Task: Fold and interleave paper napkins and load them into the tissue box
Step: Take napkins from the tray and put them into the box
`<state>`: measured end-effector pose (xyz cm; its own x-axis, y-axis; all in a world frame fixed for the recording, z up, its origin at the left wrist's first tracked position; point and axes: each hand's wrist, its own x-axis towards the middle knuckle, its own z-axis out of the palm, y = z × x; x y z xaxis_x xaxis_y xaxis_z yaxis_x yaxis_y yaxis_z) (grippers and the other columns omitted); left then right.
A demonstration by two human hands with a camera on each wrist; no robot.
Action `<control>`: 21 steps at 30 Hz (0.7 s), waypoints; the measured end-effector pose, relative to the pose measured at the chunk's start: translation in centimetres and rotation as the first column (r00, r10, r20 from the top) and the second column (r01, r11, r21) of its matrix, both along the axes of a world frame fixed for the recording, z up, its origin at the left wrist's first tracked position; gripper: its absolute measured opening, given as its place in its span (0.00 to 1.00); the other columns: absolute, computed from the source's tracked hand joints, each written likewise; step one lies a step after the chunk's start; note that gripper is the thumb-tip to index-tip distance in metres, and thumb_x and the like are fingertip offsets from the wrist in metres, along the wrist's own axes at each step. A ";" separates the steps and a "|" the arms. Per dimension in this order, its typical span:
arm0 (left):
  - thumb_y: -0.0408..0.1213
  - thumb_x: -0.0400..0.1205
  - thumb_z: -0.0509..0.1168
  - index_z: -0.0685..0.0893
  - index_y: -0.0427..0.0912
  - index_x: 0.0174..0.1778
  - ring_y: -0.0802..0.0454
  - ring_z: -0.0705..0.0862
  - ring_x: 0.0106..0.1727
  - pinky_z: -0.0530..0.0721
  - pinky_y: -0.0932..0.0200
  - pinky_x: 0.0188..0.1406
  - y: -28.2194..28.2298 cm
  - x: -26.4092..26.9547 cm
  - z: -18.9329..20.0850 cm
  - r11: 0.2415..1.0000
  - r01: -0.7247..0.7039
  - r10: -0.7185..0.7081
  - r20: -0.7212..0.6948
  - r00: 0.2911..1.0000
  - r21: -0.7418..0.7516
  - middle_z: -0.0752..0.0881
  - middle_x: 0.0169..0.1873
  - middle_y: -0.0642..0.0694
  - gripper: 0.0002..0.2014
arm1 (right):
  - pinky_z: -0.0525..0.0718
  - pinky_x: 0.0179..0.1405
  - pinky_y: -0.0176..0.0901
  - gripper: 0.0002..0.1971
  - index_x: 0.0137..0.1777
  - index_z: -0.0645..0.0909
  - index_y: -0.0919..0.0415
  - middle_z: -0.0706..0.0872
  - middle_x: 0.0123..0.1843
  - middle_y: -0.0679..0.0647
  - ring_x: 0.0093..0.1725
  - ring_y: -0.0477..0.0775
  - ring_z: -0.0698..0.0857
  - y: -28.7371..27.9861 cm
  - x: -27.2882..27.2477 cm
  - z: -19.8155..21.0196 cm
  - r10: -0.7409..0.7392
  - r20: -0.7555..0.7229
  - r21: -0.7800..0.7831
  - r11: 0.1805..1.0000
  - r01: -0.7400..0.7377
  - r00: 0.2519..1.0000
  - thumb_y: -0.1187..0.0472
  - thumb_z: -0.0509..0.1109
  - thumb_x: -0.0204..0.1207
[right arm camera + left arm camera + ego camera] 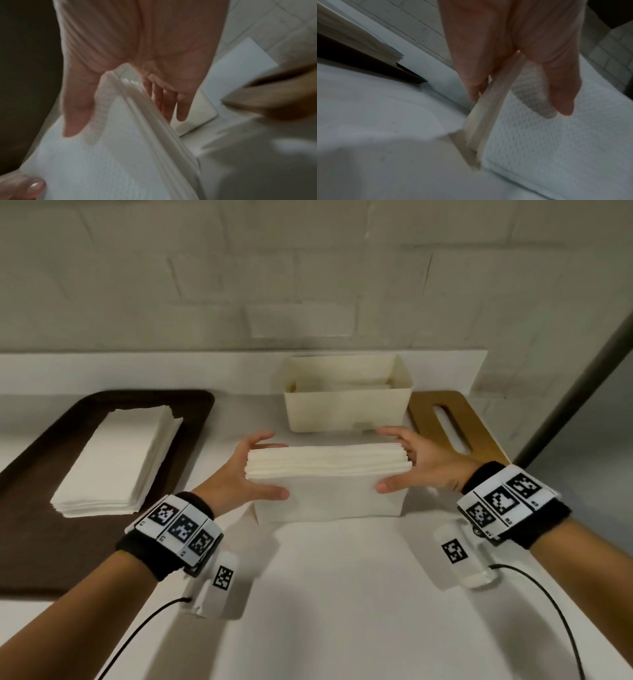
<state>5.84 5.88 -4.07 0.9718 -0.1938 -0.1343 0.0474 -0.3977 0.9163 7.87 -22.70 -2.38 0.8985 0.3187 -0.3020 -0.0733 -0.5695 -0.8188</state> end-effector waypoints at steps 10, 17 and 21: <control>0.26 0.66 0.77 0.65 0.57 0.68 0.65 0.78 0.53 0.79 0.76 0.43 -0.5 1.5 -0.8 0.999 0.023 -0.023 0.021 1.000 -0.024 0.76 0.53 0.62 0.41 | 0.72 0.68 0.46 0.47 0.77 0.59 0.55 0.73 0.72 0.53 0.69 0.56 0.73 8.0 -0.9 3.1 0.465 0.225 -0.706 0.684 -0.186 0.857 0.41 0.77 0.62; 0.25 0.66 0.77 0.68 0.58 0.61 0.67 0.78 0.50 0.81 0.77 0.45 0.1 1.9 -1.4 0.995 0.094 -0.094 -0.013 0.995 -0.019 0.77 0.50 0.60 0.35 | 0.75 0.69 0.54 0.53 0.80 0.50 0.56 0.70 0.76 0.55 0.72 0.58 0.73 10.3 -0.2 2.7 0.412 0.134 -0.694 0.688 -0.211 0.901 0.47 0.80 0.61; 0.39 0.58 0.81 0.79 0.50 0.59 0.52 0.84 0.58 0.84 0.57 0.57 0.2 2.2 -1.2 0.991 0.130 -0.127 -0.074 0.989 0.041 0.86 0.54 0.52 0.32 | 0.77 0.50 0.43 0.34 0.68 0.69 0.58 0.82 0.62 0.55 0.55 0.55 0.81 10.7 0.3 2.6 0.397 0.053 -0.675 0.690 -0.260 0.916 0.50 0.79 0.64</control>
<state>8.04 6.10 -5.32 0.9269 -0.3086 -0.2137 0.0573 -0.4462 0.8931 8.18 -12.02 0.17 0.8325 0.3937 -0.3897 0.3302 -0.9175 -0.2216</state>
